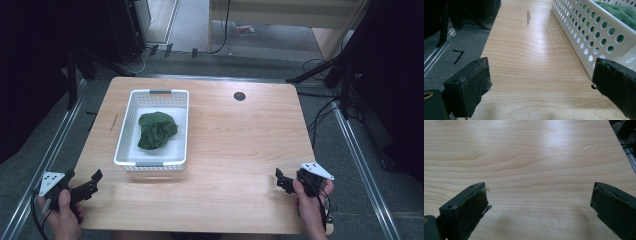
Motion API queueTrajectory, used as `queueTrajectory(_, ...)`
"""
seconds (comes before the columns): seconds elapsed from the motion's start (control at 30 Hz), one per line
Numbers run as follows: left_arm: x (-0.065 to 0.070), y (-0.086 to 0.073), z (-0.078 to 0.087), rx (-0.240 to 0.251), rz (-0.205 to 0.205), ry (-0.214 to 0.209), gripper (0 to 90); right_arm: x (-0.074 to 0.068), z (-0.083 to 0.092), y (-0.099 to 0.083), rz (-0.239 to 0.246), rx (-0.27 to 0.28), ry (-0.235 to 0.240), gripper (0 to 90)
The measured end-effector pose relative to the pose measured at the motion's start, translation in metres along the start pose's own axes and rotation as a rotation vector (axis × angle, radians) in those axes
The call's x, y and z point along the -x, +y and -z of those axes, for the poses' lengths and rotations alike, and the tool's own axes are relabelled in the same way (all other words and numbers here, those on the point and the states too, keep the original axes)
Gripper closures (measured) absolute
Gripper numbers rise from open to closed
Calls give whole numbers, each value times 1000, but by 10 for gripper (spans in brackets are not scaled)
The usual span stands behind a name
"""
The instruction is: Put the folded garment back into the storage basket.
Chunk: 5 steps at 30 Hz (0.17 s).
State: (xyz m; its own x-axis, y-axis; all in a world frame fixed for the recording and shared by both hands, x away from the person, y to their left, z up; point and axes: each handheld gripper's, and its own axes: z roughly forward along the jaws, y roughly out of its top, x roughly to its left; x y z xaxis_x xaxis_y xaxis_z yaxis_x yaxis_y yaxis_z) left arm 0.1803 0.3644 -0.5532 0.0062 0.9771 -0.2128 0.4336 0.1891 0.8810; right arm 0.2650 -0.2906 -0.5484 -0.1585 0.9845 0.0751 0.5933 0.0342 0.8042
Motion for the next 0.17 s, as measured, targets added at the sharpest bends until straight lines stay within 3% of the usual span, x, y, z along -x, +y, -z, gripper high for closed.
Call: queueTrajectory(0.17,-2,0,1,1,19,-4,25,0,0,0,11,1,0,13)
